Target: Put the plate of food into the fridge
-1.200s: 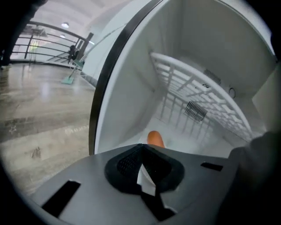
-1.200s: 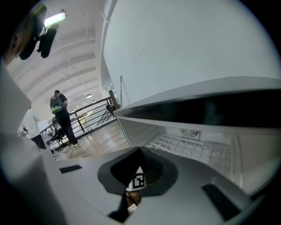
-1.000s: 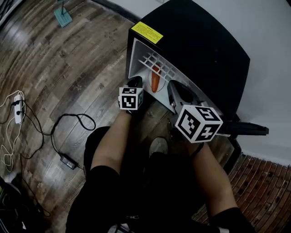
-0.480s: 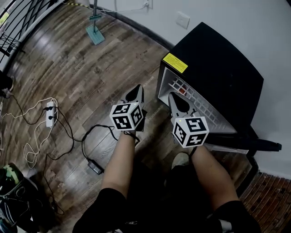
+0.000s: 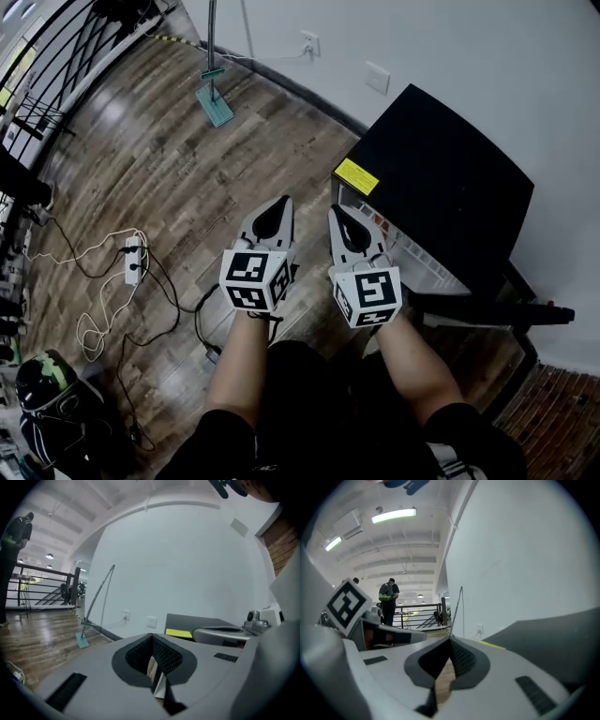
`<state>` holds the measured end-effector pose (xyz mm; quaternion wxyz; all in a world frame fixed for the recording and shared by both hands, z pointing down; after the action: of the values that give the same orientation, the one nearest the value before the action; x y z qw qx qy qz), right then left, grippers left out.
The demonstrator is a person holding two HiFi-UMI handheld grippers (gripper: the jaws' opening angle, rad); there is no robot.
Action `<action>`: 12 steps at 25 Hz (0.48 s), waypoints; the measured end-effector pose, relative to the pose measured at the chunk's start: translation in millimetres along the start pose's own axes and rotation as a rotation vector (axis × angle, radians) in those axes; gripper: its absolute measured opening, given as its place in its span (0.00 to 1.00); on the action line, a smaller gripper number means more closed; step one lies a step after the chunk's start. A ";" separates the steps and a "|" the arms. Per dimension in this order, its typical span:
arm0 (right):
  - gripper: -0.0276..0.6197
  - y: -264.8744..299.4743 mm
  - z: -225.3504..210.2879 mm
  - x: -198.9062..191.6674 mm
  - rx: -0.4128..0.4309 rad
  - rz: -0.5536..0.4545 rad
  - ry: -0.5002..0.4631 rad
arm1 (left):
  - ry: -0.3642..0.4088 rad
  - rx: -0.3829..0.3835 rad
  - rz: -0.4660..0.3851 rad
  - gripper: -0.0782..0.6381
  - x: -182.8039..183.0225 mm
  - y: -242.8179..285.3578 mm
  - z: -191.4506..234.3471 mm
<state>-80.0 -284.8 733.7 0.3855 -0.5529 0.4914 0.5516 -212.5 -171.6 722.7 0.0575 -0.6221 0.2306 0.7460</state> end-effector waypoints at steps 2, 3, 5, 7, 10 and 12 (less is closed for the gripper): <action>0.06 -14.4 -6.0 29.8 -0.037 -0.017 -0.053 | 0.001 -0.033 0.028 0.10 35.1 -7.1 -11.7; 0.06 -21.7 -15.2 49.8 -0.055 -0.019 -0.065 | 0.003 -0.057 0.034 0.10 56.0 -8.0 -20.1; 0.06 -38.0 -40.3 96.9 -0.101 -0.009 -0.082 | -0.014 -0.109 0.035 0.11 98.0 -8.5 -40.1; 0.06 -59.4 -56.7 148.8 -0.163 0.017 -0.099 | -0.028 -0.160 0.039 0.10 140.4 -15.4 -61.4; 0.06 -95.0 -54.8 235.8 -0.248 0.039 -0.072 | -0.015 -0.230 0.045 0.10 216.1 -37.5 -93.0; 0.06 -116.2 -45.7 291.5 -0.296 0.044 -0.050 | 0.007 -0.268 0.047 0.11 270.0 -54.1 -114.5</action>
<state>16.5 -338.0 436.3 0.2999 -0.5786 0.4071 0.6399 -148.3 -225.6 436.5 -0.0444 -0.6211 0.1438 0.7692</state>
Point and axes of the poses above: the fingertips, and each gripper's own axes: y forward along the fingers, z to its left, x out of its top, the point moved 10 cm from there along -y, backward along the fingers
